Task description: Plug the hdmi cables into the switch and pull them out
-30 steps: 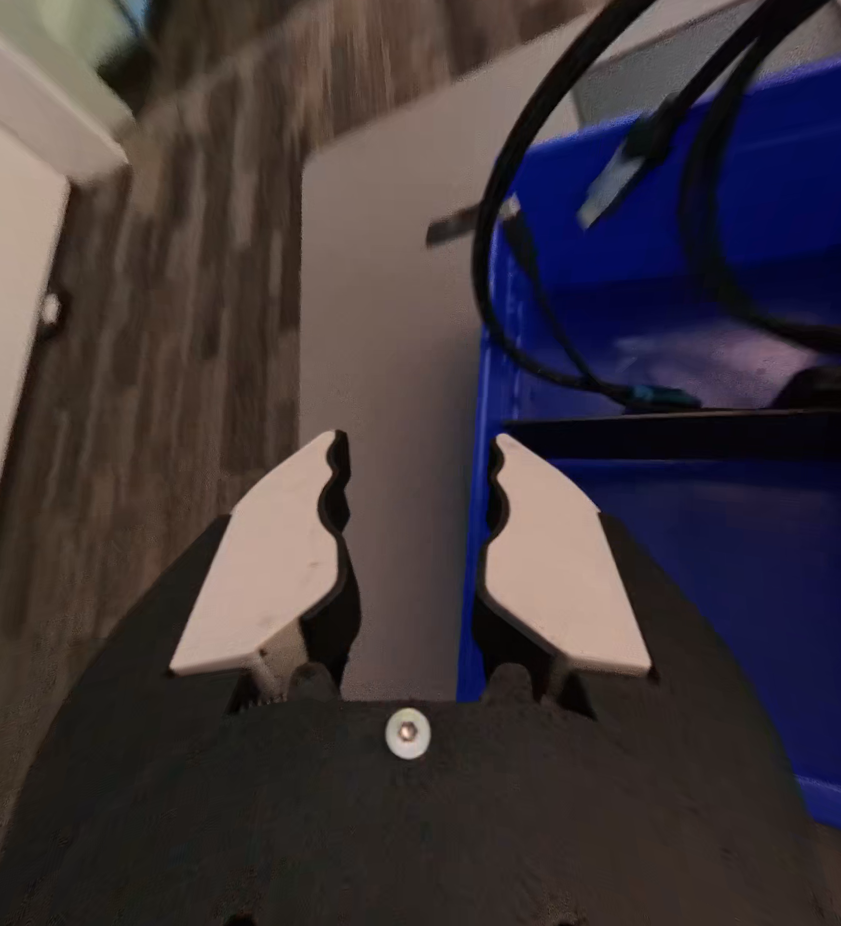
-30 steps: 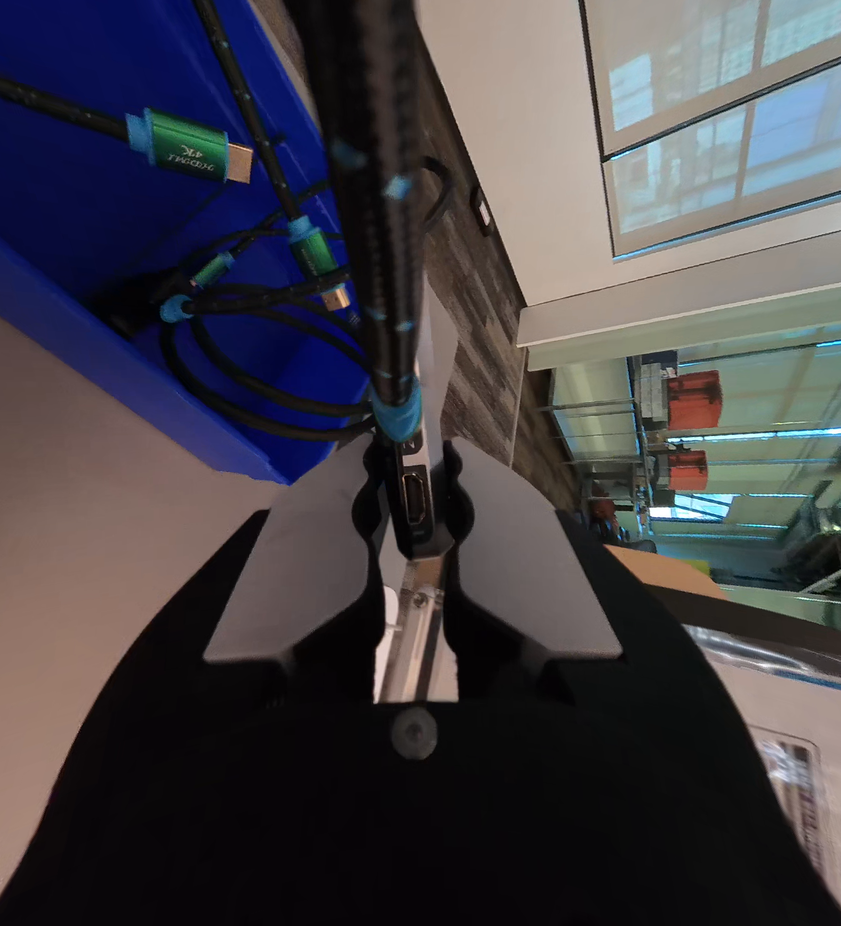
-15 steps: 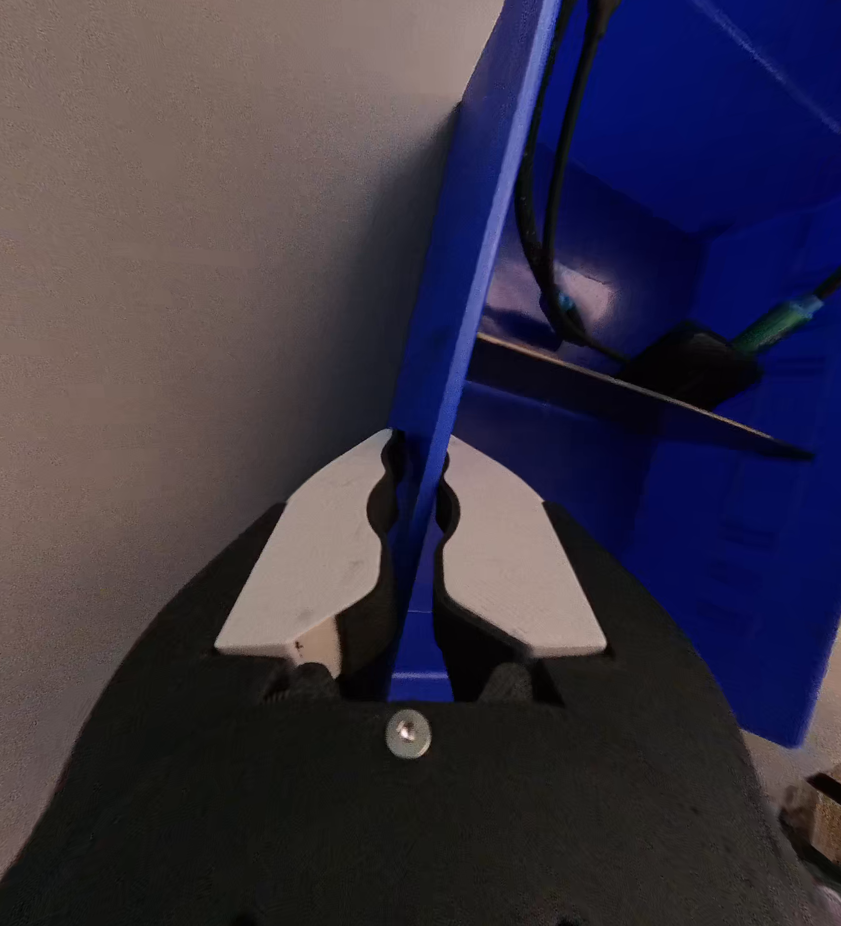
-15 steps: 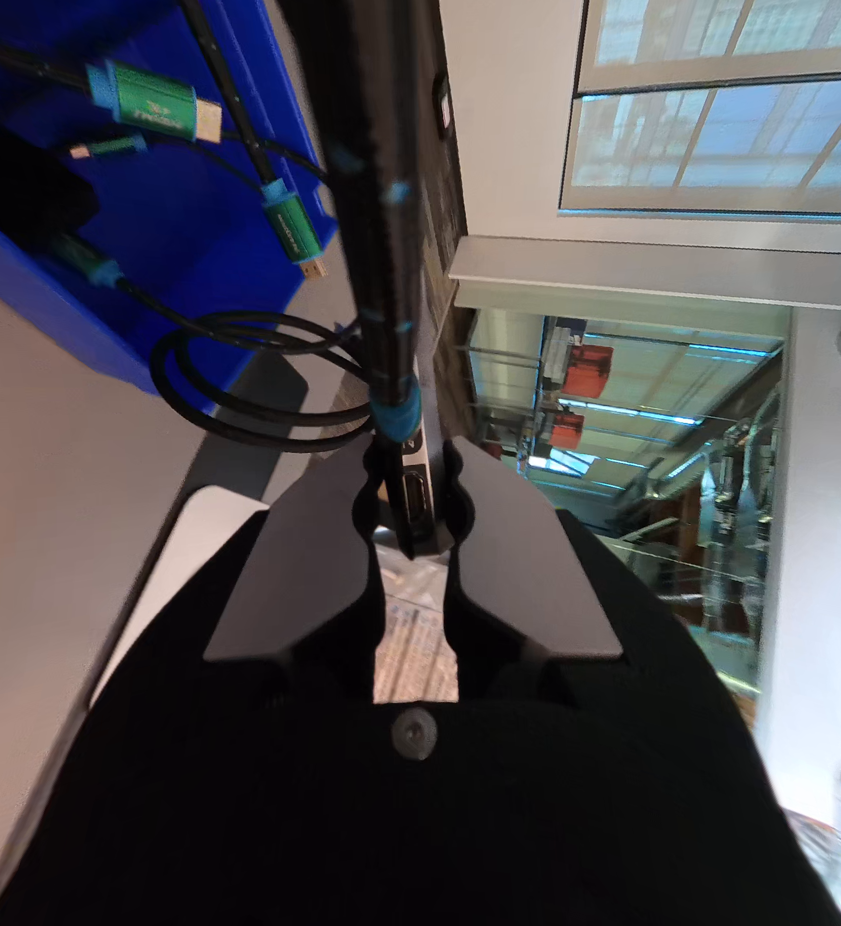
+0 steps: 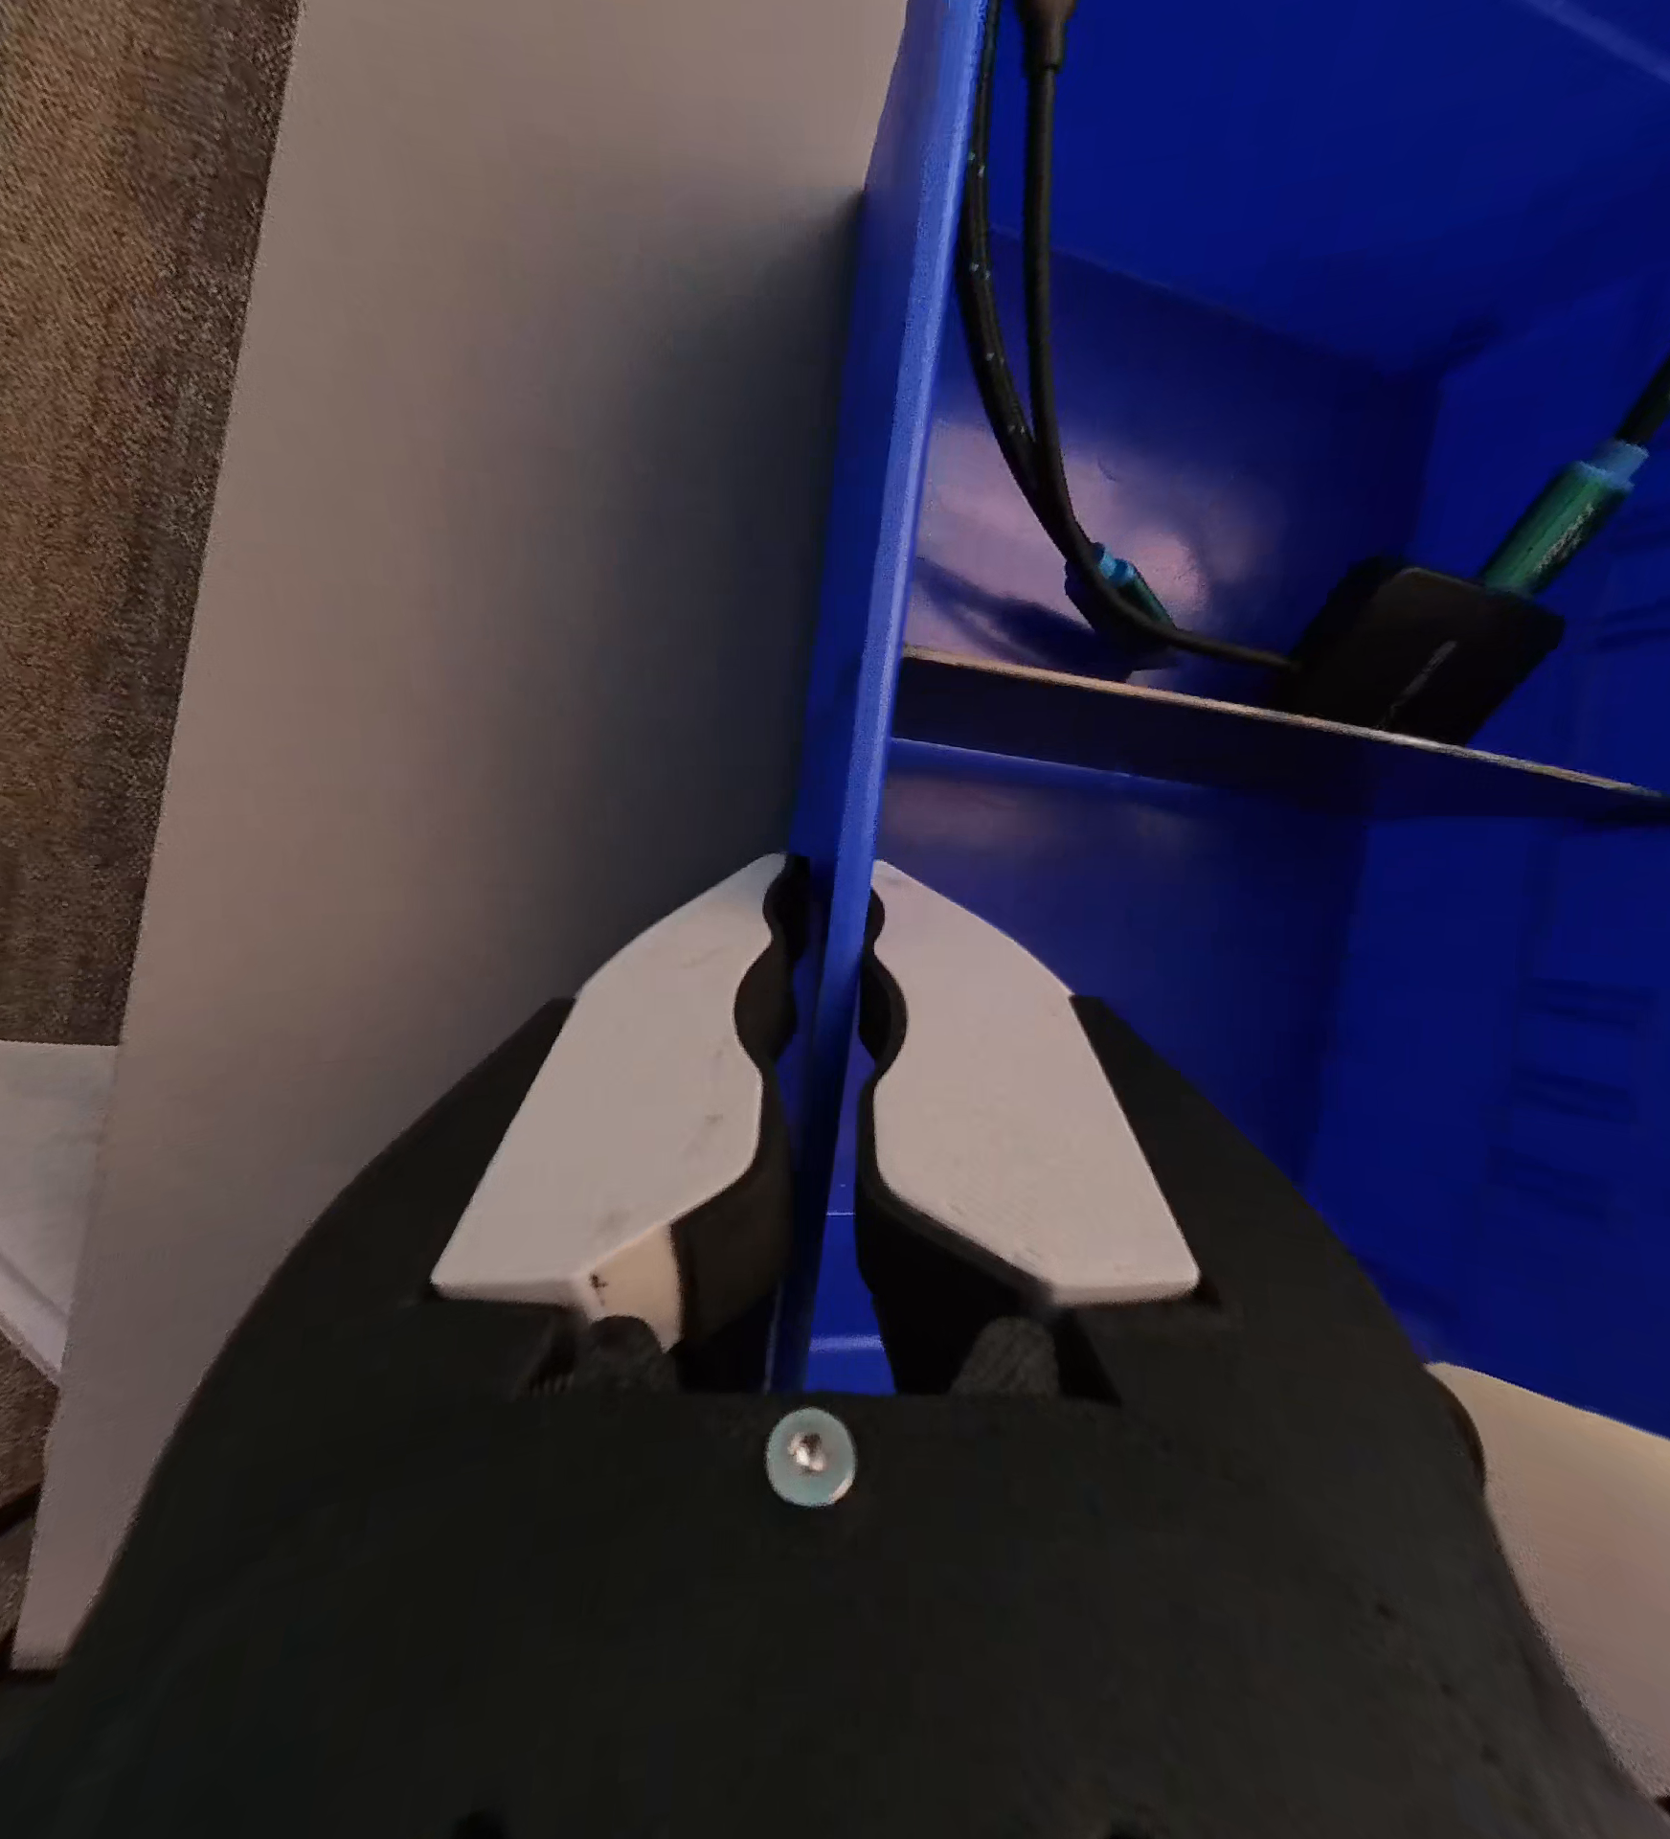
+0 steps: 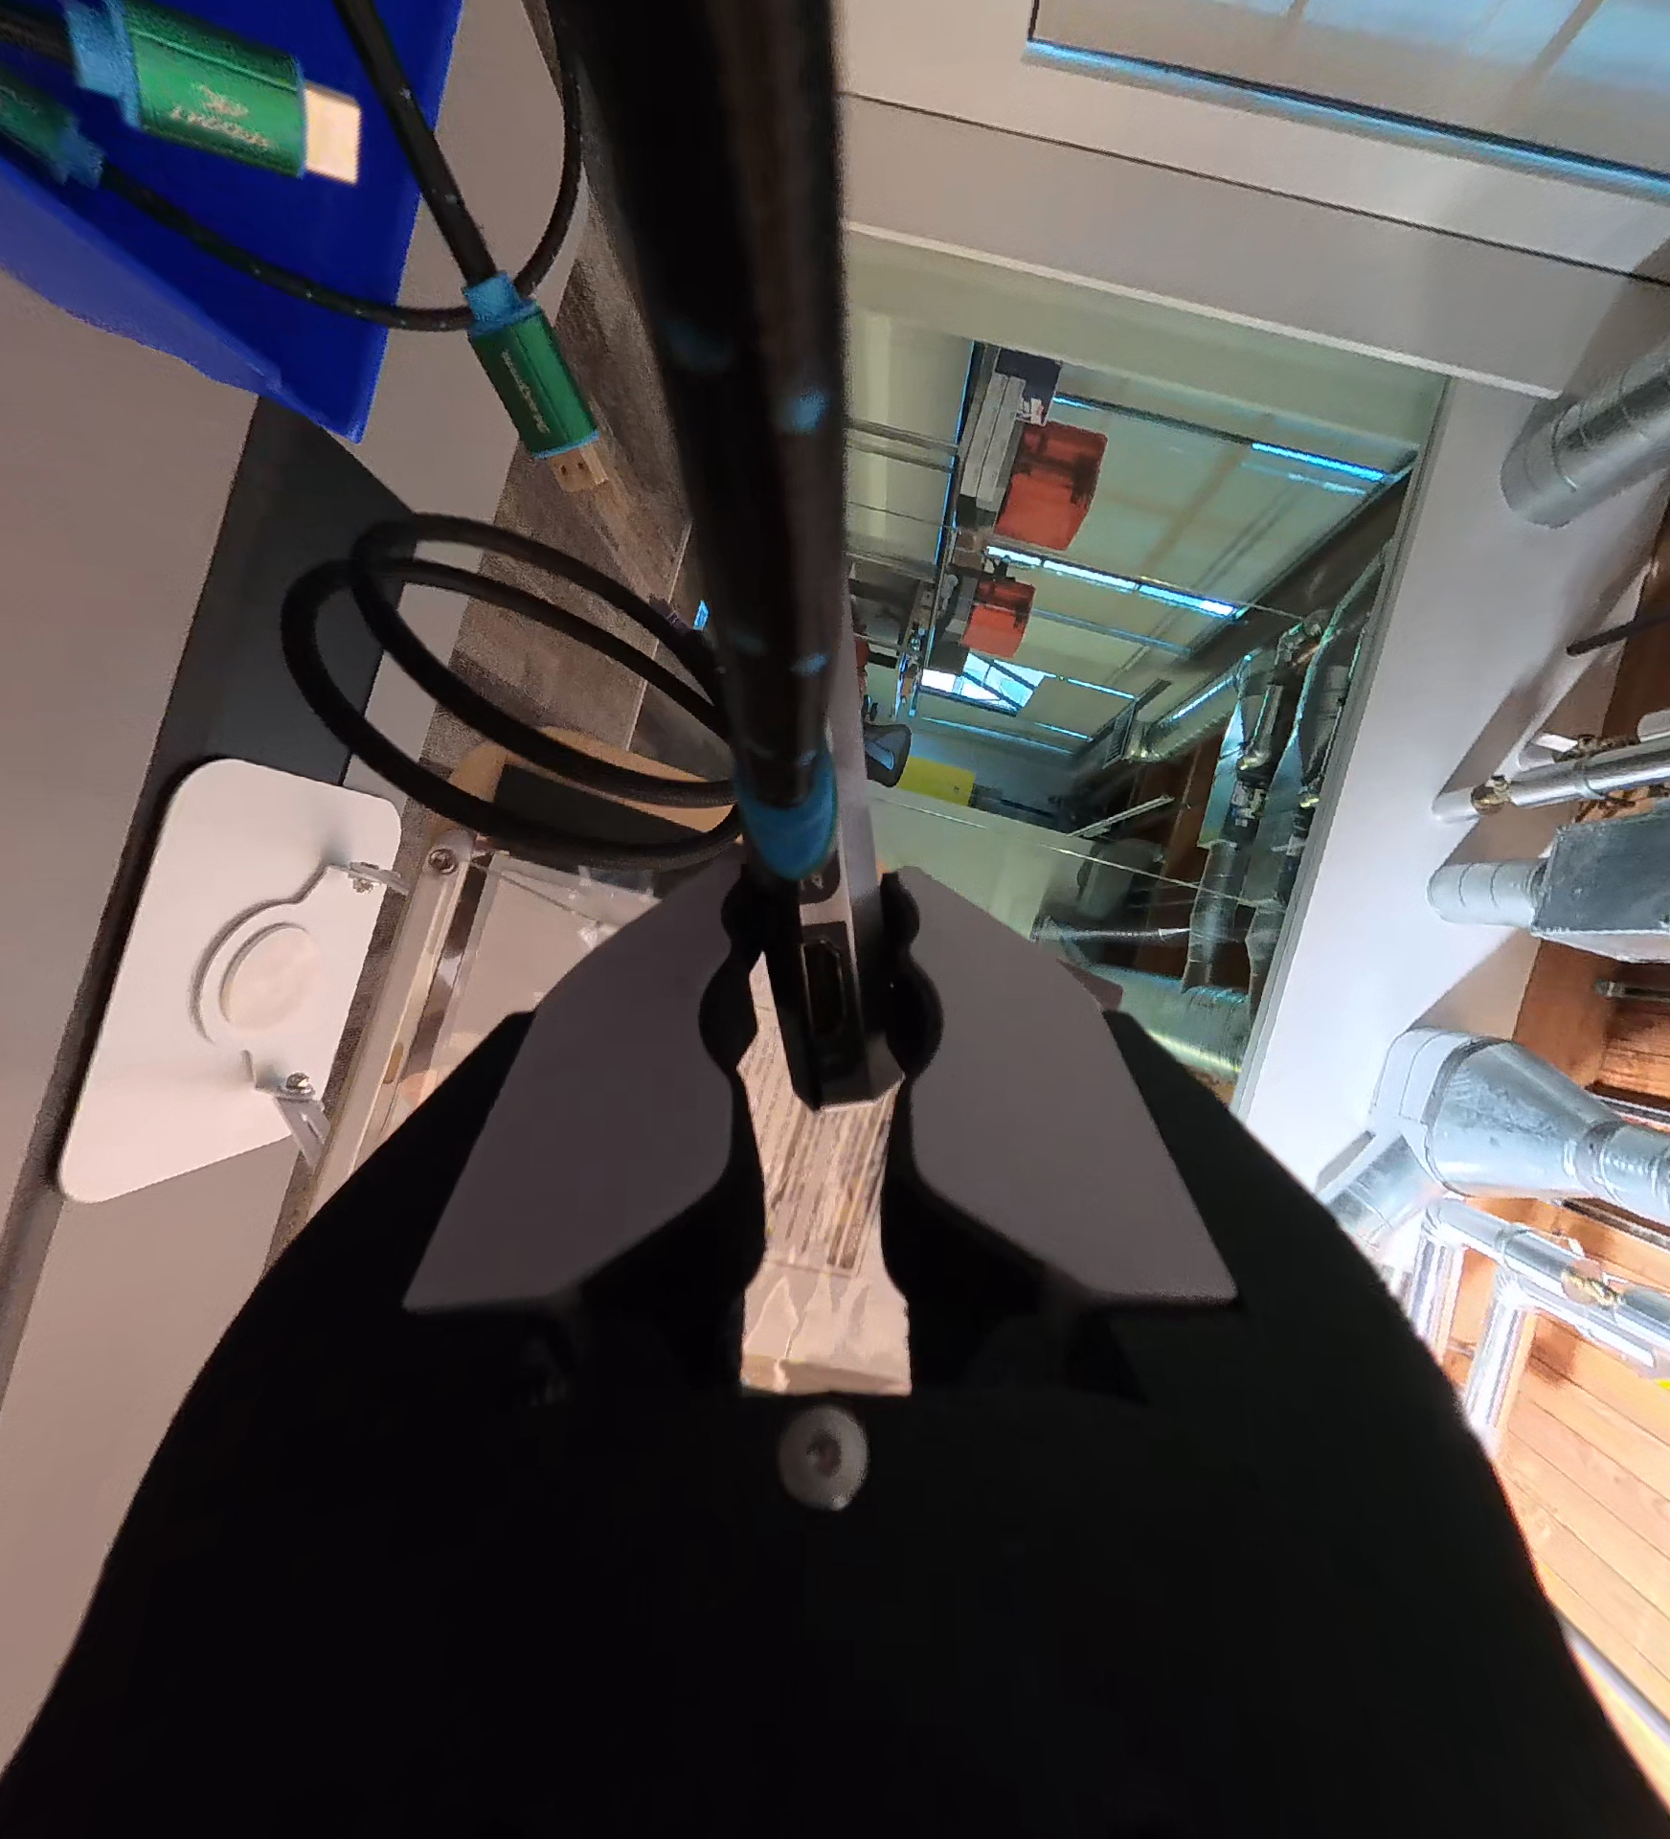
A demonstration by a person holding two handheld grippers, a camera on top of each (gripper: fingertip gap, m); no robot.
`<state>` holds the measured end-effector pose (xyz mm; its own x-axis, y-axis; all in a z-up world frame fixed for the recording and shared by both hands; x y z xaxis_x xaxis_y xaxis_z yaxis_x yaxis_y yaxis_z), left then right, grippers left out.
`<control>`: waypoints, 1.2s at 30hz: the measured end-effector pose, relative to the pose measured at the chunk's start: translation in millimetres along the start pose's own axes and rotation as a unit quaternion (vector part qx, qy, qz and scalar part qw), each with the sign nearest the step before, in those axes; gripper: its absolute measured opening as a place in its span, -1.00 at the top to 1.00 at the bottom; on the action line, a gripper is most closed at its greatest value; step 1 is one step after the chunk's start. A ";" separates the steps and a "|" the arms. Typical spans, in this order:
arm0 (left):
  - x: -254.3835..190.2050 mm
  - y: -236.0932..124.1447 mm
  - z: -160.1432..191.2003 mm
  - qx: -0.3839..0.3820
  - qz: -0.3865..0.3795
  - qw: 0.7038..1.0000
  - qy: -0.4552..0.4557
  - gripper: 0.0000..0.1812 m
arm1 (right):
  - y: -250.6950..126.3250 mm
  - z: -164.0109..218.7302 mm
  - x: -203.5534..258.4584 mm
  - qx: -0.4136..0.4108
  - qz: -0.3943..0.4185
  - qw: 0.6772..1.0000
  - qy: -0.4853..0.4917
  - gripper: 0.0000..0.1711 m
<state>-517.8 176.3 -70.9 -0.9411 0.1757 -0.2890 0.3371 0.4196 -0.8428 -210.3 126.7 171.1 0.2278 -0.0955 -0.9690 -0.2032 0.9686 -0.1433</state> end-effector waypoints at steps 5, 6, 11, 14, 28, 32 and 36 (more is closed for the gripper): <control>0.4 1.4 -3.3 0.000 0.001 1.000 0.010 0.93 | -39.8 10.2 4.8 0.010 -0.009 0.999 0.037 0.73; 0.6 1.7 -4.0 0.000 -0.002 1.000 0.017 0.93 | -49.6 15.1 8.8 0.013 -0.015 0.998 0.053 0.73; 1.1 5.2 -11.6 -0.002 -0.025 0.998 0.054 0.94 | -100.8 49.2 37.6 0.023 -0.042 0.990 0.132 0.73; -0.5 2.1 -19.0 -0.034 -0.020 0.999 0.010 0.91 | -127.0 70.7 59.1 0.027 -0.050 0.982 0.179 0.72; -267.3 -169.0 -19.1 -0.479 0.325 0.689 0.436 0.74 | -165.8 98.9 116.2 -0.154 0.001 0.945 0.288 0.72; -362.7 -141.2 32.7 -0.431 0.301 0.601 0.602 0.50 | -165.0 99.1 125.0 -0.154 0.012 0.943 0.296 0.72; -414.6 -101.7 63.9 -0.385 0.267 0.566 0.678 0.53 | -164.4 100.4 138.3 -0.161 -0.012 0.940 0.299 0.72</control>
<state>-163.6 3.9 105.6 0.0106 0.7635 0.6457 0.9669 0.1567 -0.2012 -49.7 -22.7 80.8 -0.3218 -0.3215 -0.8906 -0.5054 0.8537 -0.1256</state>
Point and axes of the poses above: each gripper's, where its closed fingertips meet, y out along the fingers, z out of its underside, x = y × z across the jaws, the point moved 3 cm from there along -y, back along the fingers, and after that the axes turned 3 degrees about z, right-handed, at the moved point
